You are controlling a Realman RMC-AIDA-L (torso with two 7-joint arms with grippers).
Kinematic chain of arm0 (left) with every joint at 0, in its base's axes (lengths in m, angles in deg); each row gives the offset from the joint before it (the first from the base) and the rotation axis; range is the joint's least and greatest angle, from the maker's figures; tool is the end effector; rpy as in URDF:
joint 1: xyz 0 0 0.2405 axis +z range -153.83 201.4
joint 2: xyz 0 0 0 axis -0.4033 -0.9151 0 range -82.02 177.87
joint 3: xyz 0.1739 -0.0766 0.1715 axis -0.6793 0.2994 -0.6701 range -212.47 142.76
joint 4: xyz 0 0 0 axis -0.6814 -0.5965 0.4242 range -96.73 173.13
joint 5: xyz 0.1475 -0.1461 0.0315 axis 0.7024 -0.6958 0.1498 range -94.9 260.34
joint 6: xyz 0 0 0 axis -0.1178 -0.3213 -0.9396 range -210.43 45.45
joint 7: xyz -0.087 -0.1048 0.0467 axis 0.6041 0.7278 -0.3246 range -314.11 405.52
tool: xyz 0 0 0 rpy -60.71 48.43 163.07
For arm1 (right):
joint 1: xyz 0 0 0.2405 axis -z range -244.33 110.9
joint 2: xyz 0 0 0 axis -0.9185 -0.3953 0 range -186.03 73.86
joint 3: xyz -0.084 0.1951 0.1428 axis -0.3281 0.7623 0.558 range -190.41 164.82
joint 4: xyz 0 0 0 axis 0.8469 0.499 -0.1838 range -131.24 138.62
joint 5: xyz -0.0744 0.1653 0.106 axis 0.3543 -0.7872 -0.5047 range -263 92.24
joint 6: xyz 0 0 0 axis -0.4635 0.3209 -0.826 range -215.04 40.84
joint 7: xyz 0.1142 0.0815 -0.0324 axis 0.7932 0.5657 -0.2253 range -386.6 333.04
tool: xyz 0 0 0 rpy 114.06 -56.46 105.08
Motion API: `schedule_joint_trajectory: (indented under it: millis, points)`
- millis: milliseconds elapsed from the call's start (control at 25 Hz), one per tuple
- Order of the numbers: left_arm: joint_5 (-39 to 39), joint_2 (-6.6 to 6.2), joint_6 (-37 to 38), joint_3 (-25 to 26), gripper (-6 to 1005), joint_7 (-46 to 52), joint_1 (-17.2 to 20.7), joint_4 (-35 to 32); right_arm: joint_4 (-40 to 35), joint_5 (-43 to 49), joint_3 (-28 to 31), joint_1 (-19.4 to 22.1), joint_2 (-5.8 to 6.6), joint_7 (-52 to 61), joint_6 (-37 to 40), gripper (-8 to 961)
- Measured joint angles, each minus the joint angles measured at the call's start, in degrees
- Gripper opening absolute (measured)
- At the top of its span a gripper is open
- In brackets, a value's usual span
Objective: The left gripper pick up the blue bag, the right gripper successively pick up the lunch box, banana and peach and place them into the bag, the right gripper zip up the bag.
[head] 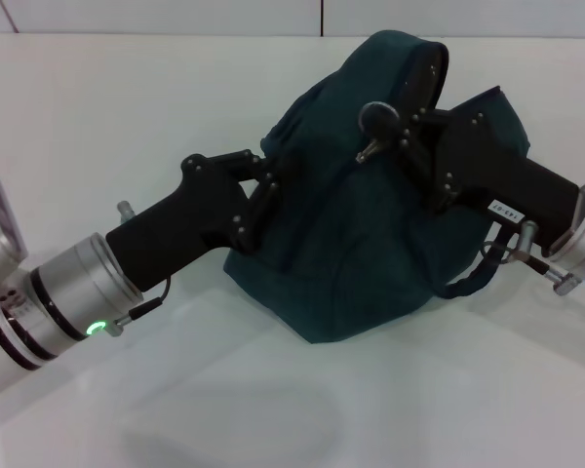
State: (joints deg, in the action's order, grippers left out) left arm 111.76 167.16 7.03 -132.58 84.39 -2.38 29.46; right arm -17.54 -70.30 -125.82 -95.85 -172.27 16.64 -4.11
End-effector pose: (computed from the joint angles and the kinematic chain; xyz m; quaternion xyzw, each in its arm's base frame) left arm -0.2452 0.2828 -0.0559 -0.8419 -0.1464 -0.4622 0.2371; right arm 0.1953 0.3145 -0.0488 -0.8409 0.1124 0.4935 0.1919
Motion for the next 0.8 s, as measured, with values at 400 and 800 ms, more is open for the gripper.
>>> schedule_joint_trajectory:
  millis: [400,800]
  points:
    - [2.7,-0.23,-0.9,0.2,49,-0.1,-0.7,0.0,0.3,-2.2,0.0,1.7,0.0,0.0,0.8,12]
    - [2.9,-0.92,-2.2,0.0,48,-1.5,-0.1,0.1,0.7,-4.5,0.0,2.8,0.0,0.0,1.2,12]
